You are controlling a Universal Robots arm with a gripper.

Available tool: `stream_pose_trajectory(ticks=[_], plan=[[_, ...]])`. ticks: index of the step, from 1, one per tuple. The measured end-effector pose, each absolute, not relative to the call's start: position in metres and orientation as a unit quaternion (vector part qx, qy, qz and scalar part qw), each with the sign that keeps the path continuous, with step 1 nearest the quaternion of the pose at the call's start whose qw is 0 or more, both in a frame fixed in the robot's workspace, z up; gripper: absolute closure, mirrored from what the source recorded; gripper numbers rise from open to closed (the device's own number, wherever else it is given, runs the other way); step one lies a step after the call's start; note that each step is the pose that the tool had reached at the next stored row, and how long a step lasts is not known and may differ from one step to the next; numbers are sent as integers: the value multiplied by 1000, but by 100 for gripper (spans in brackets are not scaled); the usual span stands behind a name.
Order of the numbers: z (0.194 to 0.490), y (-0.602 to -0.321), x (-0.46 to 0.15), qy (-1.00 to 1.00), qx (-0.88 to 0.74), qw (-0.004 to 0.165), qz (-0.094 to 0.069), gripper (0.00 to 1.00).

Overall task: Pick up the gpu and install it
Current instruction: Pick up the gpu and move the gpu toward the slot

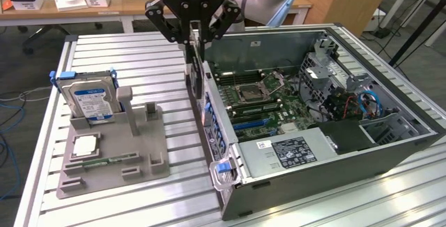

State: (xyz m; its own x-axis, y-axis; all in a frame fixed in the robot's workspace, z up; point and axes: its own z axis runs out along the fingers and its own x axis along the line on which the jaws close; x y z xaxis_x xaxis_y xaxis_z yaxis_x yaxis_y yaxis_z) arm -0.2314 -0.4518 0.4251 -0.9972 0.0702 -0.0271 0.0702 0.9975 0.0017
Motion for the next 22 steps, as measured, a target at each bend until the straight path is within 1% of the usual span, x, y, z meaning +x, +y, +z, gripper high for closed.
stream_pose_trajectory(ticks=[22], plan=[[425, -452, -200, 999, 35, 14, 0, 74]])
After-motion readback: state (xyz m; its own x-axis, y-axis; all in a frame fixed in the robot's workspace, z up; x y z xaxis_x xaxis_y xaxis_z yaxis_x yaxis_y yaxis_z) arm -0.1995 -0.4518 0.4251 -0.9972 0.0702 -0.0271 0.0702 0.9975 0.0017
